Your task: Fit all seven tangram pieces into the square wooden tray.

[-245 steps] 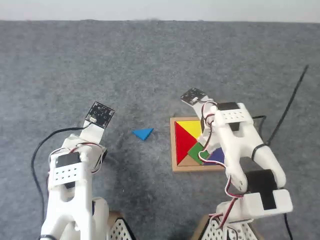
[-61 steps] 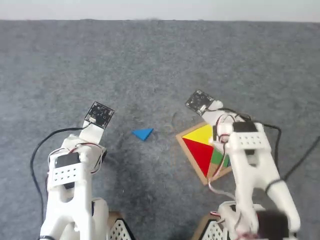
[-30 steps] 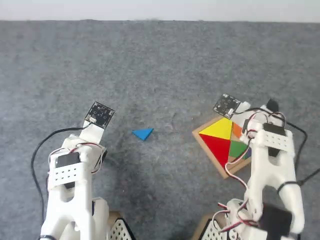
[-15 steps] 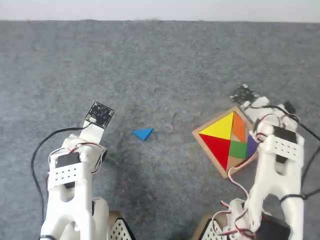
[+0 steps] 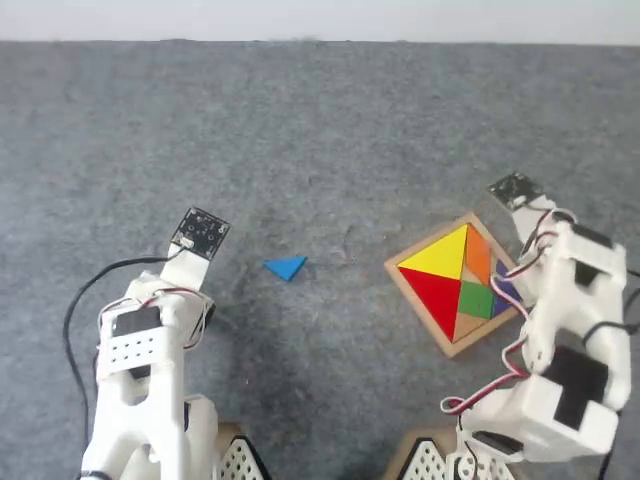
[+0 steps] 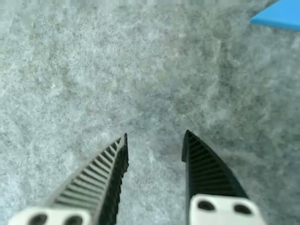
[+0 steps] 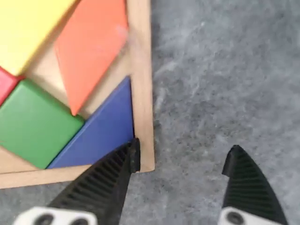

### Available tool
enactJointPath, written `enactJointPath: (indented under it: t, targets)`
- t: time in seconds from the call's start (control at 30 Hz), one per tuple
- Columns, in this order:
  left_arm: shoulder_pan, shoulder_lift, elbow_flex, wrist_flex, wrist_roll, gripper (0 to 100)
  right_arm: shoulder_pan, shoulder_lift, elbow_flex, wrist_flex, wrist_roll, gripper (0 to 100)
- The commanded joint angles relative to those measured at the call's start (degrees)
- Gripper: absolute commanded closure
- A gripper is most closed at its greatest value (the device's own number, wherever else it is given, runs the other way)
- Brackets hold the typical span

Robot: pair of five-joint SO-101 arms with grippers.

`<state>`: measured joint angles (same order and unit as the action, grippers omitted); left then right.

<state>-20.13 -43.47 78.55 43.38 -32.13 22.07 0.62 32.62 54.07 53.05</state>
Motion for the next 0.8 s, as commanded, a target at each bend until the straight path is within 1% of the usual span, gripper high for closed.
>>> enactJointPath:
  t: [0.0,0.13,0.2,0.3,0.4,0.5,0.6,0.77]
  targets:
    - [-0.09,-5.89,1.45,0.09,-0.35,82,-0.57,-0.4,-8.7,5.58,-2.81,72.6]
    - [0.0,-15.47,6.29,0.26,-0.35,82,-4.18,0.13,-15.38,11.65,-3.08,73.6]
    - [0.09,-20.92,8.4,1.85,-0.44,82,-7.08,0.22,-16.53,13.14,-3.25,73.6]
    - [0.26,-28.04,10.86,3.96,-2.64,82,-11.47,0.31,-16.35,12.44,-5.89,73.6]
    - [0.35,-31.56,12.18,5.01,-2.64,82,-13.85,3.47,-16.62,11.74,-6.33,73.6]
    - [0.35,-31.38,12.18,5.01,-2.64,82,-13.76,8.92,-16.7,9.19,-6.33,73.6]
    - [0.35,-31.3,12.09,5.01,-2.64,82,-10.68,13.93,-17.32,6.81,-6.33,73.6]
    - [0.35,-31.3,12.09,5.01,-2.64,82,-5.41,19.82,-22.51,7.52,-5.98,73.8]
